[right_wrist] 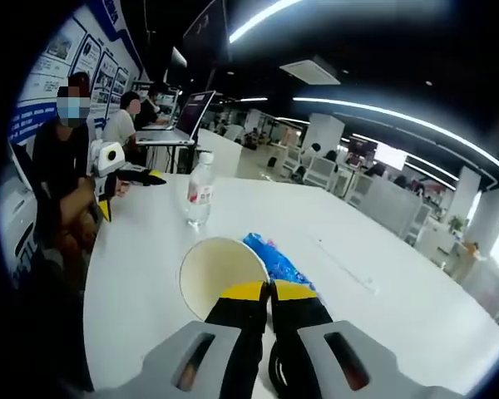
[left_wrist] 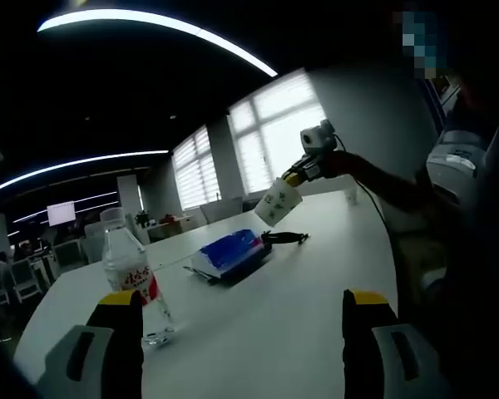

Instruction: Arrange the tabletop items into an orderly group along one side of the table until the central work area is clear of visible clutter.

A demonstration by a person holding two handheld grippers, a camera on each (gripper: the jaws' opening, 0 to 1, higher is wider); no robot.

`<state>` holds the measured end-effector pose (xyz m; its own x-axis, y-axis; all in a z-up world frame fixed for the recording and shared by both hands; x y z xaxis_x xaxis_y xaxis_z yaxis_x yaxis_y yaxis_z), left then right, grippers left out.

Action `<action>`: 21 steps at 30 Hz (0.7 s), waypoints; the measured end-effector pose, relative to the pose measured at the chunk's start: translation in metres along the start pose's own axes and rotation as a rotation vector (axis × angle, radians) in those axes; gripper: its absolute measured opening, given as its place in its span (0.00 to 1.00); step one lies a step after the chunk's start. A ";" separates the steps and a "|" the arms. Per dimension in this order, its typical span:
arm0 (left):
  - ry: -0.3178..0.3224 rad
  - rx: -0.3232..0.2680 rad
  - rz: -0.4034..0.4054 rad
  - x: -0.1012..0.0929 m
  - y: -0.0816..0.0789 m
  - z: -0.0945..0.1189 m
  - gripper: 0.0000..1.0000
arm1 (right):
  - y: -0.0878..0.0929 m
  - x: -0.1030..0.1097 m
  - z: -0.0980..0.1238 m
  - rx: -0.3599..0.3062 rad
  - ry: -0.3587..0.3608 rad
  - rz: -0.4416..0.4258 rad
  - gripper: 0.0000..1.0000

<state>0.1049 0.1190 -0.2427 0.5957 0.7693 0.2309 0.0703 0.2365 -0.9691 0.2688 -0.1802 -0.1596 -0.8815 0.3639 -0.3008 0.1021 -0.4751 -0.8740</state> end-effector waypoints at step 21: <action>-0.040 0.007 -0.003 0.002 0.005 0.011 0.99 | -0.042 0.016 -0.050 0.065 -0.190 0.048 0.00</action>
<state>0.0970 0.1281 -0.2457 0.5630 0.7917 0.2370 0.0661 0.2427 -0.9678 0.2735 -0.1146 -0.1467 -0.9482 0.1848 -0.2584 0.1213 -0.5412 -0.8321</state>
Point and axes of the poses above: the point that each gripper's makers call its tool centre point, and the gripper's own axes: z roughly backward along the fingers, x roughly to its left, y roughly out of its underside, the point moved 4 cm from there along z, roughly backward along the fingers, and after that the axes turned 1 degree about y, right-handed, at the moved point
